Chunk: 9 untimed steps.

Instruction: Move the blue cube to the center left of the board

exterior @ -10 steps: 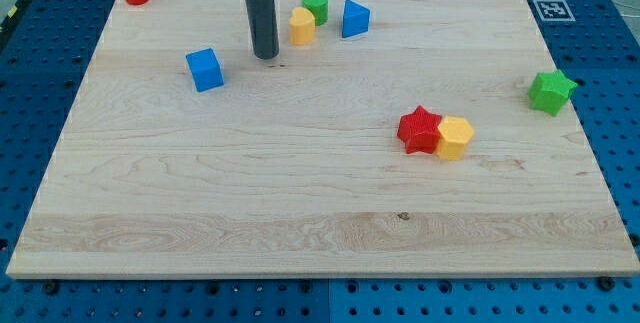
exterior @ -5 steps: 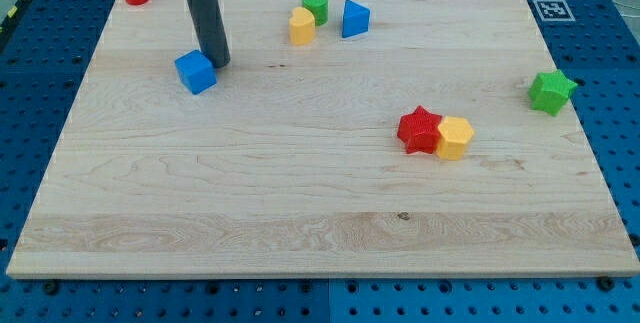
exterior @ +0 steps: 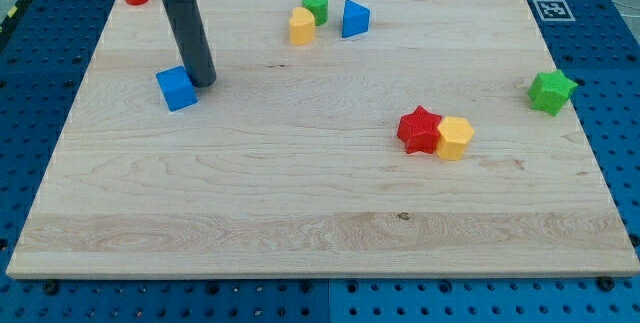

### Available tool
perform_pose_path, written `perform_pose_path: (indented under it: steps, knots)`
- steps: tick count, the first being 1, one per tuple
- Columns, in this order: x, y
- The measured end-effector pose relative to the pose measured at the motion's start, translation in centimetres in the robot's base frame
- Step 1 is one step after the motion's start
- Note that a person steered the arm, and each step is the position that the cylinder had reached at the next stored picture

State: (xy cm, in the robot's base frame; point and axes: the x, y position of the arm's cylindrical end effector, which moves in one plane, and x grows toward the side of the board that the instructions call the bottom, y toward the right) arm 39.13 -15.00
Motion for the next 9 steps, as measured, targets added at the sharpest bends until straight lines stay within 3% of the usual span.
perform_pose_path:
  steps: [4,9]
  knots:
    - [4.1,-0.3]
    - [3.3,-3.0]
